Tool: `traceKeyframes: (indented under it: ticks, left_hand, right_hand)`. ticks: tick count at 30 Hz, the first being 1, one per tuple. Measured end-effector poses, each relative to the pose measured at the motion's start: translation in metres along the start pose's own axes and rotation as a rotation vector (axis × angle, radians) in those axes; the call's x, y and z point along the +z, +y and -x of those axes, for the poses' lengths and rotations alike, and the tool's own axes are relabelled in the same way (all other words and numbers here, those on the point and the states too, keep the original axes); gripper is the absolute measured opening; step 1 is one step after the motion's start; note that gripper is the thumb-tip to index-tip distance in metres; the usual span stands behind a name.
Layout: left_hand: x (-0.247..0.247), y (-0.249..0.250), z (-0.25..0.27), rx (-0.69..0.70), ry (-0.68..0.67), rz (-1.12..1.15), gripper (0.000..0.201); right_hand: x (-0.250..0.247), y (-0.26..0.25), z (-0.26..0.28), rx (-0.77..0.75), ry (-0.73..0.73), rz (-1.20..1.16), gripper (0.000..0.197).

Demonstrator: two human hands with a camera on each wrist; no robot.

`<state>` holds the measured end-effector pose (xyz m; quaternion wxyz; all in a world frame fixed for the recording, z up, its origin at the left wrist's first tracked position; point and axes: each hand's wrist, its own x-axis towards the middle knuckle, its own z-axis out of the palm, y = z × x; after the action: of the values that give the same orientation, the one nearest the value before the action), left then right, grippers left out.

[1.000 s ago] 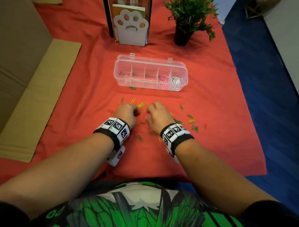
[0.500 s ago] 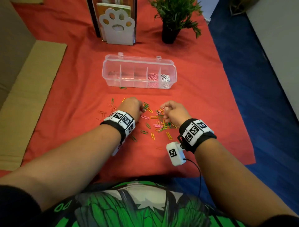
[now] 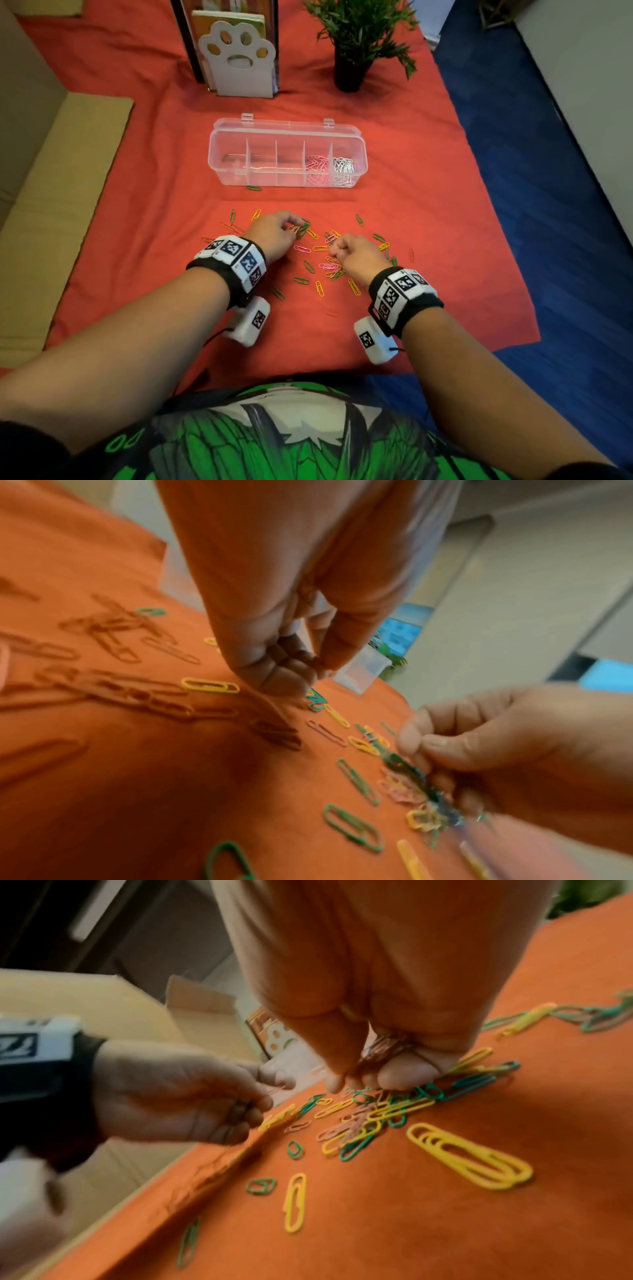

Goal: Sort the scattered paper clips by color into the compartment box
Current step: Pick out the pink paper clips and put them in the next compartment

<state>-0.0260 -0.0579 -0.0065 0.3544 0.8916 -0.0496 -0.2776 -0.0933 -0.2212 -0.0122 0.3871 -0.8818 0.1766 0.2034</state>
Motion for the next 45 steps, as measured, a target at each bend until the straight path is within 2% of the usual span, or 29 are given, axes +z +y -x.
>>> traceKeyframes:
  ticks: [1, 3, 5, 7, 9, 11, 13, 15, 18, 21, 27, 29, 31, 33, 35, 38, 42, 45]
  left_hand:
    - [0.000, 0.001, 0.001, -0.058, -0.043, 0.149, 0.022]
    - [-0.001, 0.005, 0.004, -0.202, -0.099, 0.471, 0.030]
    - [-0.004, 0.011, 0.010, -0.320, -0.139, 0.675, 0.032]
    - [-0.005, 0.015, 0.012, -0.348, -0.154, 0.774, 0.030]
    - [-0.003, 0.016, 0.009, -0.313, -0.113, 0.756, 0.028]
    - [0.003, 0.013, 0.004, -0.170, -0.052, 0.496, 0.024]
    - [0.008, 0.010, 0.005, 0.005, -0.004, 0.080, 0.010]
    - [0.013, 0.005, 0.005, 0.134, 0.024, -0.251, 0.017]
    - [0.016, 0.000, 0.003, 0.213, 0.023, -0.456, 0.023]
    - [0.019, -0.003, 0.000, 0.247, -0.006, -0.528, 0.021]
    - [0.022, 0.000, -0.001, 0.293, -0.040, -0.555, 0.021]
    - [0.023, 0.000, -0.002, 0.291, -0.033, -0.581, 0.021]
    - [0.026, -0.001, -0.001, 0.270, -0.030, -0.622, 0.022]
    - [0.027, -0.001, 0.000, 0.256, -0.039, -0.646, 0.022]
    - [0.027, -0.002, 0.001, 0.255, -0.028, -0.648, 0.023]
    - [0.028, -0.006, 0.002, 0.294, 0.026, -0.619, 0.023]
    - [0.028, -0.010, 0.006, 0.308, 0.058, -0.598, 0.022]
    - [0.025, -0.013, 0.007, 0.286, 0.054, -0.600, 0.024]
  right_hand:
    - [0.000, 0.000, 0.000, 0.015, 0.000, 0.000, 0.017]
    - [0.000, 0.003, -0.004, 0.045, 0.030, 0.001, 0.023]
    - [-0.005, 0.004, -0.010, 0.065, 0.083, 0.052, 0.026]
    - [-0.010, 0.002, -0.015, 0.038, 0.118, 0.165, 0.019]
    - [-0.011, 0.000, -0.021, -0.069, 0.154, 0.282, 0.014]
    - [-0.008, -0.004, -0.026, -0.176, 0.172, 0.374, 0.014]
    - [-0.003, -0.006, -0.028, -0.230, 0.165, 0.455, 0.017]
    - [0.001, -0.006, -0.030, -0.259, 0.164, 0.502, 0.019]
    - [0.000, -0.007, -0.034, -0.256, 0.140, 0.485, 0.013]
    - [-0.009, -0.009, -0.034, -0.188, 0.117, 0.292, 0.003]
    - [-0.030, -0.001, -0.020, 0.053, 0.019, -0.515, 0.024]
    - [-0.033, 0.002, -0.013, 0.157, -0.024, -0.845, 0.024]
    - [-0.033, 0.008, -0.007, 0.249, -0.029, -0.968, 0.022]
    - [-0.031, 0.014, -0.005, 0.256, 0.001, -0.757, 0.022]
    - [-0.027, 0.018, -0.001, 0.175, 0.006, -0.398, 0.021]
    - [-0.017, 0.016, 0.008, 0.038, -0.011, -0.069, 0.013]
    - [-0.008, 0.019, 0.013, -0.024, 0.001, 0.147, 0.023]
    - [-0.011, 0.027, 0.008, 0.007, 0.105, 0.189, 0.023]
